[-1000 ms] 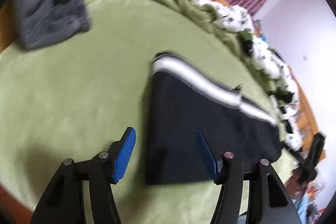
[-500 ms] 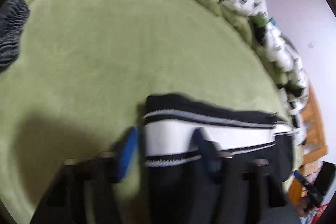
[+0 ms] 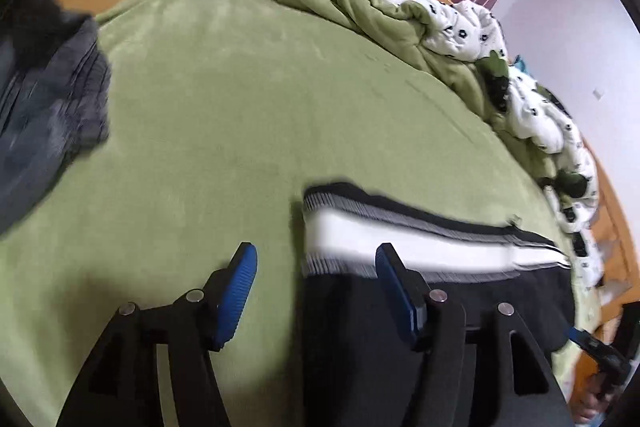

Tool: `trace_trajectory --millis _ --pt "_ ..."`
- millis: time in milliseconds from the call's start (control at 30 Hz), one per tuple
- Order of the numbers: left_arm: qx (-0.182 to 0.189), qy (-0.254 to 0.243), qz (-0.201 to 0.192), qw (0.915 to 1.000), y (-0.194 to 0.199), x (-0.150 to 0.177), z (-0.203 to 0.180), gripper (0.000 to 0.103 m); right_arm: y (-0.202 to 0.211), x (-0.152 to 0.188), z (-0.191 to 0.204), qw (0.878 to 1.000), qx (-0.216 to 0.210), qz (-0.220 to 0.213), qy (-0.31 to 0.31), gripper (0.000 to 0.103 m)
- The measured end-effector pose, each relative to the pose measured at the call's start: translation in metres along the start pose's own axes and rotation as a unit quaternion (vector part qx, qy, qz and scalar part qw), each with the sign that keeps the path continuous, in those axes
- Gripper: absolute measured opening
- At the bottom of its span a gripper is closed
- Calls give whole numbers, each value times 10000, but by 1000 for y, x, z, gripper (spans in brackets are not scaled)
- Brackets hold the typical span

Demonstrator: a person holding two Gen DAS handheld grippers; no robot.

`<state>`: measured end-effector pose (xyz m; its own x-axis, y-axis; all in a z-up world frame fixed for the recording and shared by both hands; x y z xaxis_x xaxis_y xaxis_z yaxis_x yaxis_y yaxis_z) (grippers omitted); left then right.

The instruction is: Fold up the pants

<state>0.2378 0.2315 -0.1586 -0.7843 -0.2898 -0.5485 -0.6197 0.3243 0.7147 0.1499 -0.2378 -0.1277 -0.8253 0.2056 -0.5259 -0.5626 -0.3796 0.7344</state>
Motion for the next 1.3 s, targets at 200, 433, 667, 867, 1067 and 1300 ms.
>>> trace_trajectory --millis 200,433,667,867,1067,1300 --pt "-61 242 343 9991 41 90 0 60 0 3 12 9991 265 -12 342 51" --pt "14 709 -57 9975 50 149 -10 62 12 9 31 9942 627 -198 850 51" --pt "-498 806 -156 9954 49 144 -24 18 35 26 40 9910 729 -300 1083 51" --pt "-1146 34 -393 9926 75 131 -65 13 57 39 29 9835 1244 -567 1187 51" --pt "-1017 -247 -409 9937 94 111 -107 13 74 43 14 9845 1206 -624 1111 51" --pt "-1046 -1174 -436 9866 104 93 -202 13 79 39 -30 9901 1176 -400 656 51"
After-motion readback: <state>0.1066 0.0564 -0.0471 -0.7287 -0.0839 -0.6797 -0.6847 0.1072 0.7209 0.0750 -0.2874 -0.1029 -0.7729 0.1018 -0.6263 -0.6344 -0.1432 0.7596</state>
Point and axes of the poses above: each gripper's, at about its wrist camera, not at the fingertips, and y roughly against the way its jaws point, z to its left, x to its underside, the point moved 5 cm from there along -y, roughly the way its jaws point, and after that the axes turned 2 degrees about x, right-handed, at the moved point
